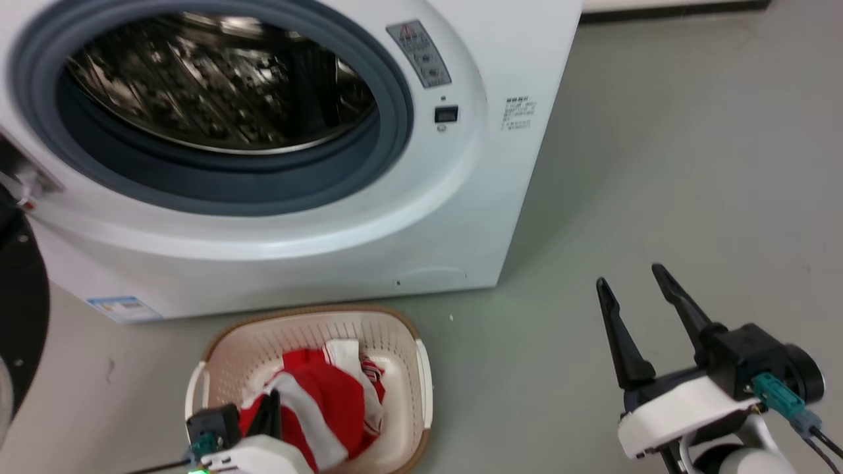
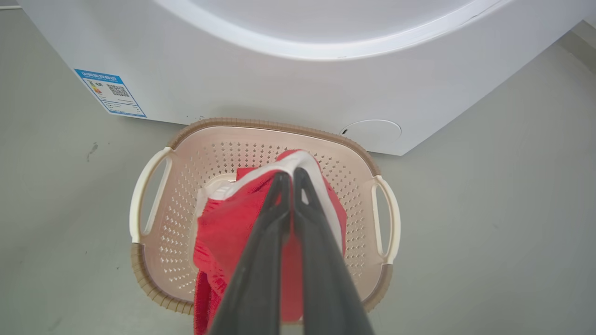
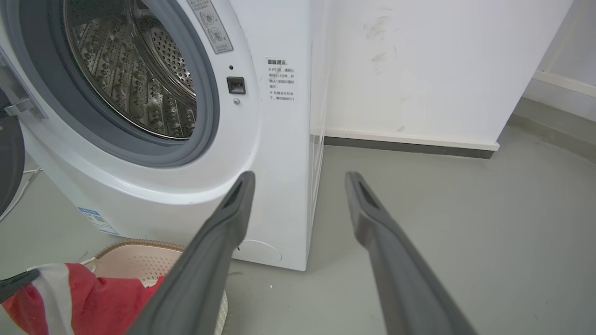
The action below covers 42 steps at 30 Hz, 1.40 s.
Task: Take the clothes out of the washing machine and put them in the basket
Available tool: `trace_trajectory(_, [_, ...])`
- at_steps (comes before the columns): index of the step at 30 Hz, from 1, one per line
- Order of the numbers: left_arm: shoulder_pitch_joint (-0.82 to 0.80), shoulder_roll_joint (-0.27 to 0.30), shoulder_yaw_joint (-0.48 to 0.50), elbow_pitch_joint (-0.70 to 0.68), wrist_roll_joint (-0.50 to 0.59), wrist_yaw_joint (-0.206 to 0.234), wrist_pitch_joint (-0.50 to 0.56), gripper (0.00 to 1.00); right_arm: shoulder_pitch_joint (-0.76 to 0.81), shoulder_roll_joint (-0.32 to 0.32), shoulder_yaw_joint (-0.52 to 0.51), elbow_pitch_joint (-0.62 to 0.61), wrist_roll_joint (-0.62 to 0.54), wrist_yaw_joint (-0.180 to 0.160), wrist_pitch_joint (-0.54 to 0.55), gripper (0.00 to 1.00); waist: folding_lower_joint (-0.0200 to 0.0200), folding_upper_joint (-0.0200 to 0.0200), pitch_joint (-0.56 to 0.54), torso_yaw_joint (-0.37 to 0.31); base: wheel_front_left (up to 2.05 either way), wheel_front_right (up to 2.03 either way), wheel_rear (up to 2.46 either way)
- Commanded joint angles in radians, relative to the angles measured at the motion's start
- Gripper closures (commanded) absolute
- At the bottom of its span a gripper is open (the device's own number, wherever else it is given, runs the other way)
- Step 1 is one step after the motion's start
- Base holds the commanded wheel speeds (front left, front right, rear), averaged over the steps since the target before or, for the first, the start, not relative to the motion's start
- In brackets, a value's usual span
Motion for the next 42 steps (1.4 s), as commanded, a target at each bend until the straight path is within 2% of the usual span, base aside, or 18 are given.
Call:
trace_trajectory(1, [-0.029, 0.000, 0.005, 0.016, 0.008, -0.002, -0.006, 1.00, -0.023, 0.002, 0.007, -0.006, -0.007, -0.001, 0.000, 0.00, -0.0001, -0.0001, 0.078, -0.015, 0.00, 0.00, 0.00])
trace_trajectory(7, [-0.135, 0.009, 0.062, 0.121, 0.041, 0.004, -0.005, 1.00, -0.093, 0.002, 0.054, -0.014, -0.011, -0.001, -0.007, 0.00, -0.0001, -0.0001, 0.213, -0.060, 0.00, 0.00, 0.00])
trace_trajectory(15, [-0.236, 0.024, 0.139, 0.238, 0.065, 0.016, -0.005, 1.00, -0.152, 0.002, 0.060, -0.010, -0.023, -0.001, -0.020, 0.00, -0.0001, -0.0001, 0.362, -0.087, 0.00, 0.00, 0.00])
trace_trajectory(23, [-0.282, 0.025, 0.173, 0.341, 0.091, 0.020, -0.005, 1.00, -0.188, 0.002, 0.081, 0.023, -0.005, -0.001, -0.048, 0.00, -0.0001, -0.0001, 0.413, -0.114, 0.00, 0.00, 0.00])
trace_trajectory(24, [-0.289, 0.029, 0.175, 0.349, 0.094, 0.017, -0.005, 0.79, -0.189, 0.002, 0.082, 0.031, -0.004, -0.001, -0.052, 0.00, -0.0001, -0.0001, 0.409, -0.116, 0.00, 0.00, 0.00])
trace_trajectory(25, [-0.294, 0.031, 0.173, 0.360, 0.099, 0.014, -0.005, 0.20, -0.190, 0.002, 0.080, 0.039, 0.000, -0.001, -0.055, 0.00, -0.0001, -0.0001, 0.400, -0.117, 0.00, 0.00, 0.00])
trace_trajectory(26, [-0.296, 0.030, 0.173, 0.368, 0.102, 0.015, -0.005, 0.00, -0.189, 0.002, 0.078, 0.044, 0.001, -0.001, -0.056, 0.00, -0.0001, -0.0001, 0.391, -0.116, 0.00, 0.00, 0.00])
trace_trajectory(33, [-0.244, 0.013, 0.189, 0.400, 0.098, -0.011, -0.005, 0.00, -0.145, 0.001, 0.063, 0.095, -0.003, -0.001, -0.059, 0.00, -0.0001, -0.0001, 0.234, -0.094, 0.00, 0.00, 0.00])
trace_trajectory(35, [-0.231, 0.009, 0.190, 0.399, 0.101, -0.003, -0.005, 0.00, -0.126, 0.002, 0.050, 0.105, -0.008, -0.001, -0.054, 0.00, -0.0001, -0.0001, 0.177, -0.080, 0.00, 0.00, 0.00])
trace_trajectory(42, [-0.175, -0.003, 0.180, 0.277, 0.116, -0.036, -0.005, 0.00, -0.048, 0.002, 0.002, 0.102, -0.019, -0.001, -0.028, 0.00, -0.0001, -0.0001, 0.015, -0.029, 0.00, 0.00, 0.00])
